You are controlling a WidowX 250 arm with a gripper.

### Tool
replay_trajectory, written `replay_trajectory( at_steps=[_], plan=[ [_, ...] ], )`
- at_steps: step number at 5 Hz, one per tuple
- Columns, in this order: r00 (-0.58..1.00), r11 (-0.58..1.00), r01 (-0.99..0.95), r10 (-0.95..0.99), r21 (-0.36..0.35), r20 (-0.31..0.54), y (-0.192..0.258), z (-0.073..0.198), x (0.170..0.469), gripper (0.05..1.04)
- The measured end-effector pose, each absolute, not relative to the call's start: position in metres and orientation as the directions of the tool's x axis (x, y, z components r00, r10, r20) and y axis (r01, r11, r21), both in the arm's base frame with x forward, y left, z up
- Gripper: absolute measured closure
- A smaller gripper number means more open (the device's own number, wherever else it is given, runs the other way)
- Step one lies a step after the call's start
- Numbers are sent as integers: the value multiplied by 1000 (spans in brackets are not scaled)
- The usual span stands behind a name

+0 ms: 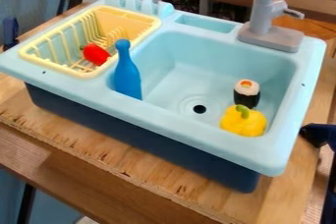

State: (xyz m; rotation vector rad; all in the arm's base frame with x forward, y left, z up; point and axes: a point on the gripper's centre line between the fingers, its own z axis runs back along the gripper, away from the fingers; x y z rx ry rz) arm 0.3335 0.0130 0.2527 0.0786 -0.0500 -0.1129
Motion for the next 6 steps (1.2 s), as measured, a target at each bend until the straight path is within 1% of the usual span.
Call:
replay_trajectory(
  at_steps=[1,2,3,4,5,6],
  plan=[
    [993,991,114,-115,74,9,13,240,337,83],
    [979,978,200,-202,60,33,-12,222,345,83],
    [960,960,274,-276,59,39,-26,195,354,83],
    [944,945,316,-322,81,71,-35,181,360,83],
    [937,940,338,-342,54,78,-44,158,366,83],
    [931,935,350,-353,50,94,-48,143,373,83]
  ],
)
